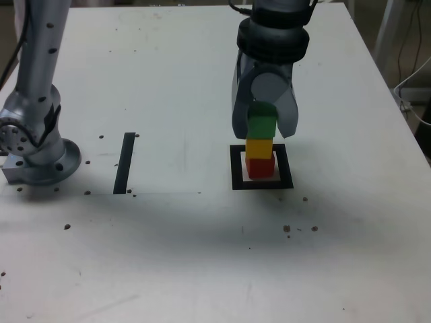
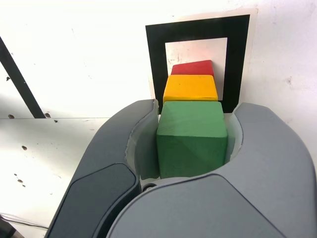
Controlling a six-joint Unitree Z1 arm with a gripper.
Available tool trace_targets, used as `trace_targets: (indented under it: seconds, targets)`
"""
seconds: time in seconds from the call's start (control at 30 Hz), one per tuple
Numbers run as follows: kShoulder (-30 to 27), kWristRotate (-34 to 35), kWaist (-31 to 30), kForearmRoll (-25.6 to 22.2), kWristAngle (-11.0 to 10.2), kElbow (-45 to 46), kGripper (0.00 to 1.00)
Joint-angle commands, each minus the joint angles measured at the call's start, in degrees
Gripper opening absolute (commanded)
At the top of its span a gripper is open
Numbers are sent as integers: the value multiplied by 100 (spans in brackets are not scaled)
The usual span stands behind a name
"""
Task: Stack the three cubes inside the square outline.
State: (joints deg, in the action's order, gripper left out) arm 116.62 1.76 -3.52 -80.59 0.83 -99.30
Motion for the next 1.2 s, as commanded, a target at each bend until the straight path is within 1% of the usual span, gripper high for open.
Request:
trace_targets:
  seconds: [0.0, 0.07, 0.13, 0.2, 0.27, 0.33, 0.4, 0.53, 0.67, 0.93, 1.03, 1.17]
  targets:
    - [19, -14, 18, 17, -3, 25, 40]
    - [21, -26, 23, 36, 8, 45, 52]
    - [21, -43, 26, 62, 19, 68, 68]
    - [18, -61, 26, 88, 25, 88, 81]
    - [15, -74, 26, 105, 28, 107, 92]
    - [10, -78, 26, 112, 30, 121, 97]
    - [2, -79, 26, 115, 30, 130, 99]
    - [-55, -78, 26, 126, 4, 136, 99]
    - [-250, -59, 26, 118, -119, 150, 99]
    - [-1037, 34, 26, -61, -474, 387, 99]
    - [-1324, 41, 26, -93, -525, 597, 99]
    - [-1693, 58, 26, -96, -536, 969, 99]
